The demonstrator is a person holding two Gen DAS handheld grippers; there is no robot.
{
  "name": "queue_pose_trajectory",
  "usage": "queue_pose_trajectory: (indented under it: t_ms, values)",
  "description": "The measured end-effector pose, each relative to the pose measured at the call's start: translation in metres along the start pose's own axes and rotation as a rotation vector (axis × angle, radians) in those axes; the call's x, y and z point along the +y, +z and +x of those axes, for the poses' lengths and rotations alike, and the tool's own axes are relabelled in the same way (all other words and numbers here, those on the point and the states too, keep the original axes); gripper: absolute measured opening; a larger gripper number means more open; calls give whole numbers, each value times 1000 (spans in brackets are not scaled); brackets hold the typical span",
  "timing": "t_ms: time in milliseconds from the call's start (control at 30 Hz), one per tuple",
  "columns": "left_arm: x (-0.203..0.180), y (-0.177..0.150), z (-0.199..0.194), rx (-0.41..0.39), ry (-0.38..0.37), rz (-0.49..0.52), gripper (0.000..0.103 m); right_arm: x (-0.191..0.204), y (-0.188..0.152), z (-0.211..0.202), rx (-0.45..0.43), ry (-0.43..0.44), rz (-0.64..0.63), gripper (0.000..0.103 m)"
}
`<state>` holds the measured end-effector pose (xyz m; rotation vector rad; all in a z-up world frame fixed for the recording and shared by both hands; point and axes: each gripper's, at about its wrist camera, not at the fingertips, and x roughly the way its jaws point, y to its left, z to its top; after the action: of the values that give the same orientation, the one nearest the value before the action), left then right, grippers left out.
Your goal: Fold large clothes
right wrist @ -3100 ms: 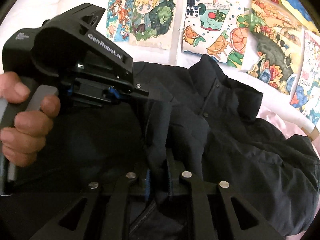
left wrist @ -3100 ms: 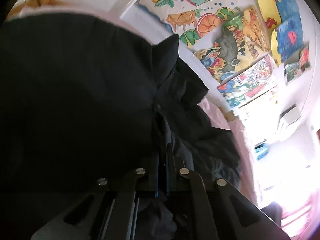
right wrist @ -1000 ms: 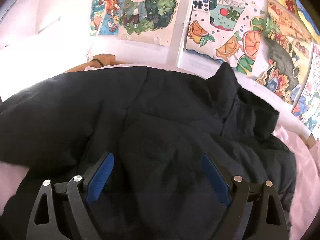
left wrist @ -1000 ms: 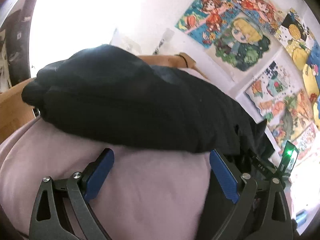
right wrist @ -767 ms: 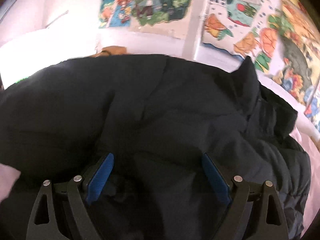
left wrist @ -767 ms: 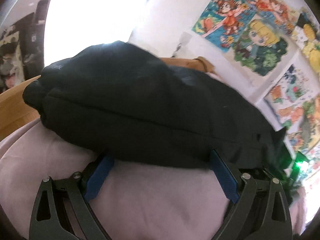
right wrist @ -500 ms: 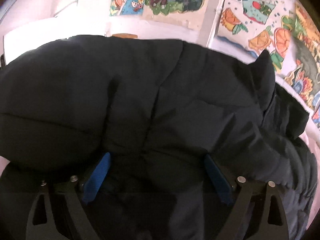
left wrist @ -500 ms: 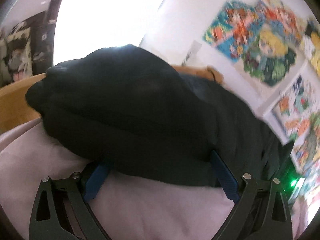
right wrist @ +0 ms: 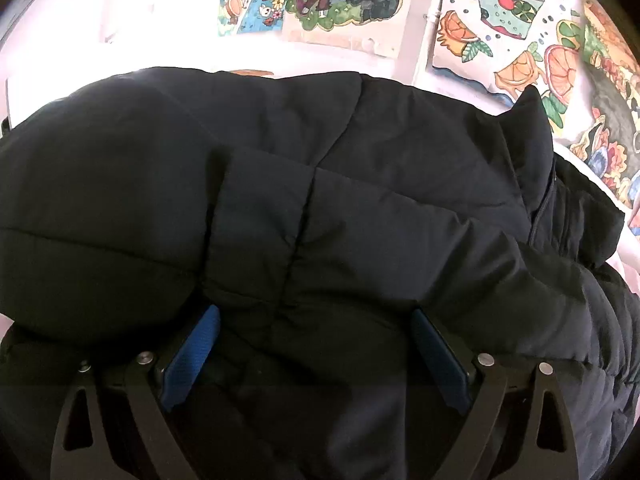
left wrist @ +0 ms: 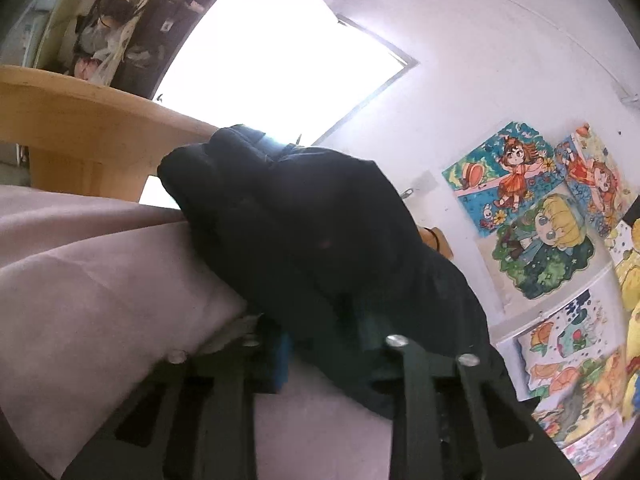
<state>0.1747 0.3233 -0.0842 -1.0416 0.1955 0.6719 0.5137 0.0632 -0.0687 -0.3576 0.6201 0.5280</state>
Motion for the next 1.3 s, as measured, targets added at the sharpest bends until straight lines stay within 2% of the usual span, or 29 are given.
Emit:
queue_pose_trajectory:
  t_ms: [167, 467, 600, 700, 767, 867, 1000, 1067, 1167, 1300]
  values:
    - [-18, 7, -10, -34, -23, 77, 5, 0, -3, 2, -1, 0, 8, 99]
    - [-64, 16, -15, -83, -68, 226, 4, -11, 0, -12, -35, 76, 53, 102]
    - [-92, 16, -24, -106, -123, 337, 4, -19, 4, -23, 22, 171, 50, 102]
    - [-115, 12, -32, -129, -165, 408, 4, -31, -1, -41, 60, 207, 38, 102]
    - [-138, 3, -39, -144, -208, 469, 4, -42, -7, -50, 59, 207, 29, 102]
    - [-171, -12, -46, -139, -271, 529, 3, -72, -26, -61, 50, 160, 38, 102]
    - [-223, -46, -54, -98, -372, 646, 3, -122, -50, -80, 9, 173, 137, 102]
    - [-253, -72, -51, -30, -428, 715, 3, -152, -60, -96, -15, 190, 213, 102]
    - [-289, -111, -40, 66, -465, 796, 3, -189, -74, -115, -58, 208, 295, 102]
    - [-320, -157, -20, 166, -469, 860, 3, -226, -95, -130, -79, 191, 388, 102]
